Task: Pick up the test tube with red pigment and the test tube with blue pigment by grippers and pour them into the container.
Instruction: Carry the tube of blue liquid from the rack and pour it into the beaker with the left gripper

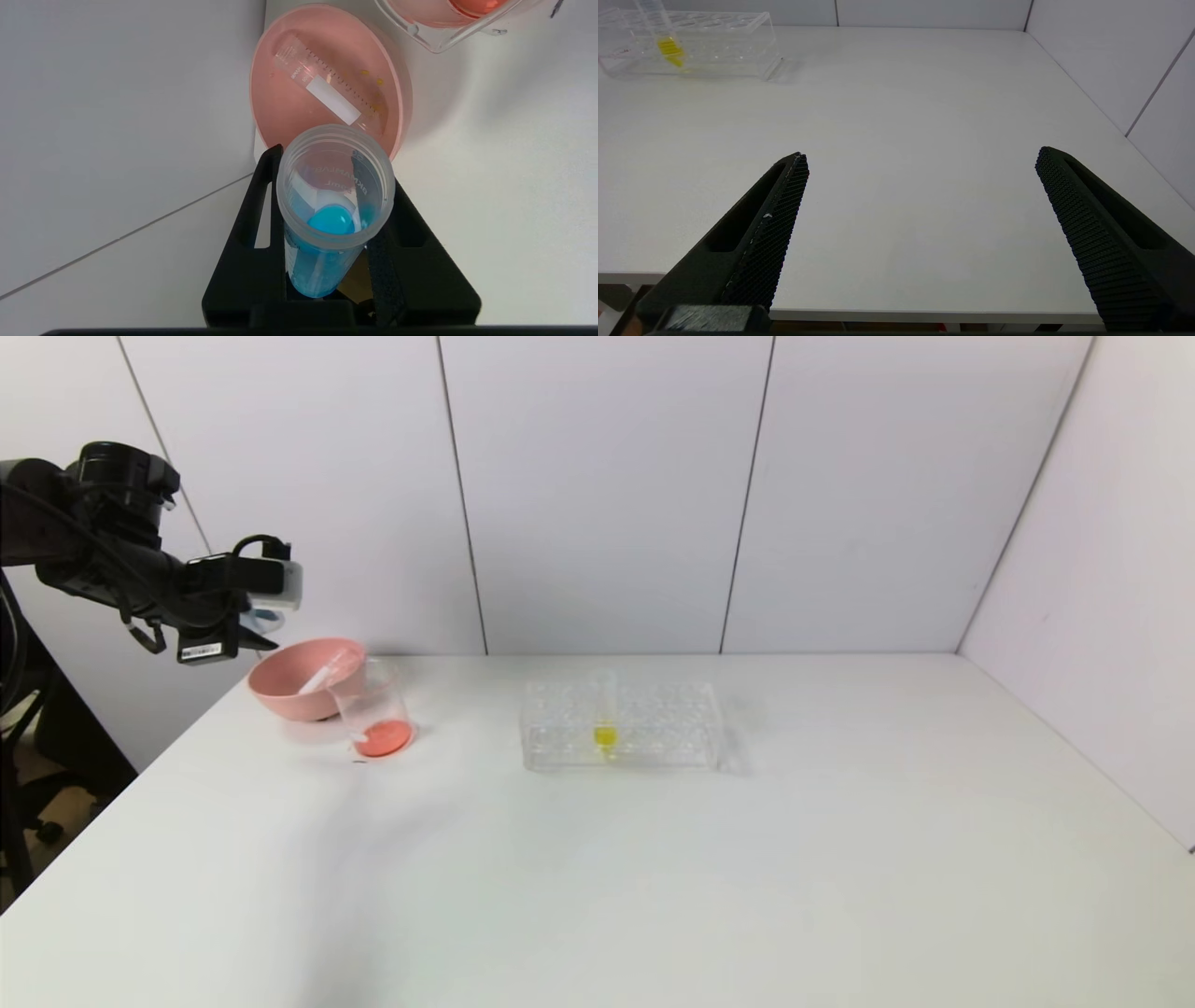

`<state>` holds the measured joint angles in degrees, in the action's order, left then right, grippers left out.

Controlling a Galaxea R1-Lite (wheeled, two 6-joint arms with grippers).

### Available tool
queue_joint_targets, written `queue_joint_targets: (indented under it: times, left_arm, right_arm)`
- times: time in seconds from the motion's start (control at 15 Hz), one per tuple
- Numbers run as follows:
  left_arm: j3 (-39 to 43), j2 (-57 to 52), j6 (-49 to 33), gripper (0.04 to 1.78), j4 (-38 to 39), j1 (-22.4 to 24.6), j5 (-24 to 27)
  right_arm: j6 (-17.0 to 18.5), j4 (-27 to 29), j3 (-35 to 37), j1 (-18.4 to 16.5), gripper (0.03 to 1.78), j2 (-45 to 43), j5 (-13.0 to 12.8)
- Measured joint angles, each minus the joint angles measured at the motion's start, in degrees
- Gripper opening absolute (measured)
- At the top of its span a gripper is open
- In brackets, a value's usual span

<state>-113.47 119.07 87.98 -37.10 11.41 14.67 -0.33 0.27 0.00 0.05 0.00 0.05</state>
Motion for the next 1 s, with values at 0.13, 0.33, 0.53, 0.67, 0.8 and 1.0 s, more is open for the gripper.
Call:
queue_joint_targets:
  times: [0.13,0.33,0.53,0.67,0.8,1.0]
  left_arm:
    - [-0.15,-0.07,0.05,0.50,-1.16,-0.01,0.00]
    - [-0.39,-0.32,-0.11,0.50,-2.51,0.00,0.40]
    - [-0.95,-0.57,-0.68,0.50,-5.81,-0.23,0.73]
    - [-1.17,-0.63,-1.22,0.50,-8.81,-0.28,0.77]
    - [-1.28,-0.63,-2.12,0.50,-9.87,-0.30,0.82]
    - [-1.33,-0.82,-2.49,0.50,-10.91,-0.34,0.82]
  right_arm:
    - [0.02,0.00,0.00,0.02,1.78,0.00,-0.02]
    - [0.00,0.00,0.00,0.02,1.77,0.00,-0.02]
    - [0.02,0.00,0.00,0.02,1.77,0.00,-0.02]
    - [0.00,0.00,0.00,0.02,1.77,0.00,-0.02]
    - [0.02,-0.02,0.00,0.02,1.78,0.00,-0.02]
    - [0.00,0.00,0.00,0.00,1.77,0.00,-0.02]
